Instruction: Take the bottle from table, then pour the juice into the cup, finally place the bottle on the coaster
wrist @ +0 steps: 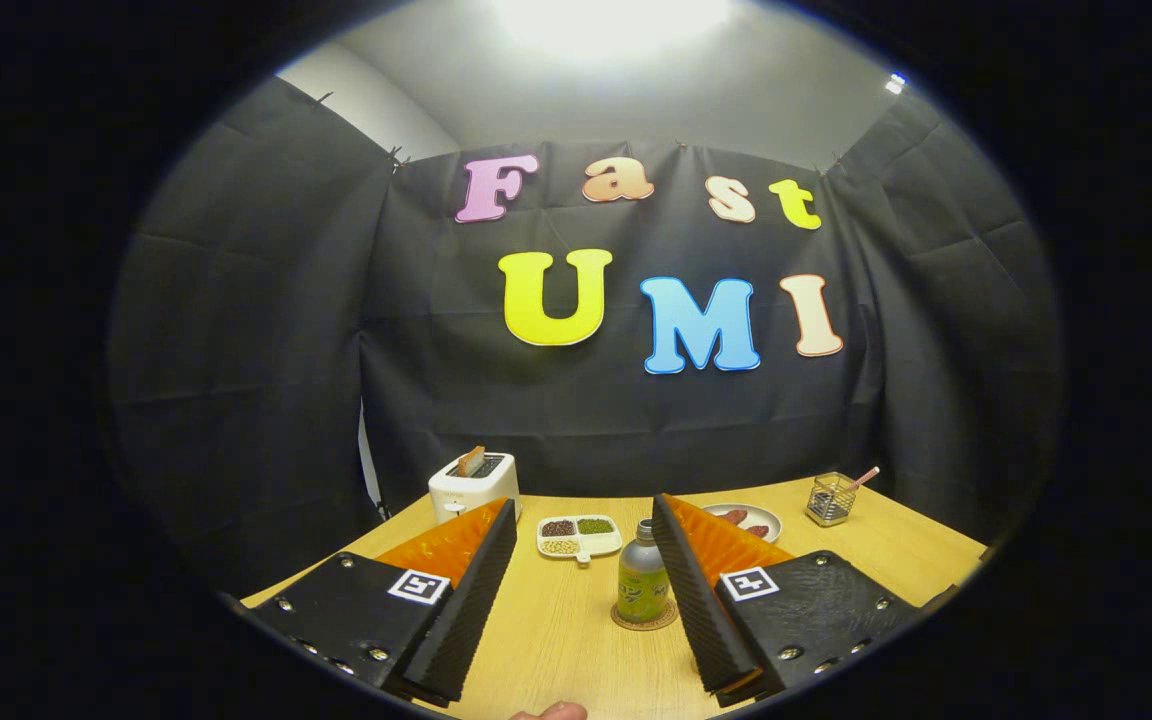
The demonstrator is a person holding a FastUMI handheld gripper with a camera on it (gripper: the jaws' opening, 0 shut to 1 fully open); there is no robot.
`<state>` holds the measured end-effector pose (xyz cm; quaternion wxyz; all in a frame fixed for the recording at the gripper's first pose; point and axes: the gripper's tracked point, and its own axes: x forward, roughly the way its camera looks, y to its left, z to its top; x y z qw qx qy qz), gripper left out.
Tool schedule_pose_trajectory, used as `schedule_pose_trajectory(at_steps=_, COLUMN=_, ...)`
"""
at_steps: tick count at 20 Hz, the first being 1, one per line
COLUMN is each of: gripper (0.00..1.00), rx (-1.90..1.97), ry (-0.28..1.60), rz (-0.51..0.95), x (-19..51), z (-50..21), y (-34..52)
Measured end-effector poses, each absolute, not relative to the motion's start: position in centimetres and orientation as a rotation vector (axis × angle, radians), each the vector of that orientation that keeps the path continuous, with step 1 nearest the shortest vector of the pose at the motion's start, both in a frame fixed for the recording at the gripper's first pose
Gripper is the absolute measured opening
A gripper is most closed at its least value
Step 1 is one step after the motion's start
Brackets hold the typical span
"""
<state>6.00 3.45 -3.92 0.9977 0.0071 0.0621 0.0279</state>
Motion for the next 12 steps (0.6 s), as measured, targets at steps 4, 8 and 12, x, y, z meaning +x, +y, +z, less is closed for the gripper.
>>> schedule_pose_trajectory(at_steps=4, gripper=0.84, rx=0.015, ry=0.112, rz=0.052, x=6.14, z=-3.41, y=3.33)
schedule_pose_trajectory(at_steps=8, gripper=0.84, rx=0.022, ry=0.12, rz=0.052, x=6.16, z=-3.61, y=3.34)
schedule_pose_trajectory(at_steps=12, gripper=0.84, rx=0.025, ry=0.117, rz=0.053, x=6.13, z=-3.39, y=3.43)
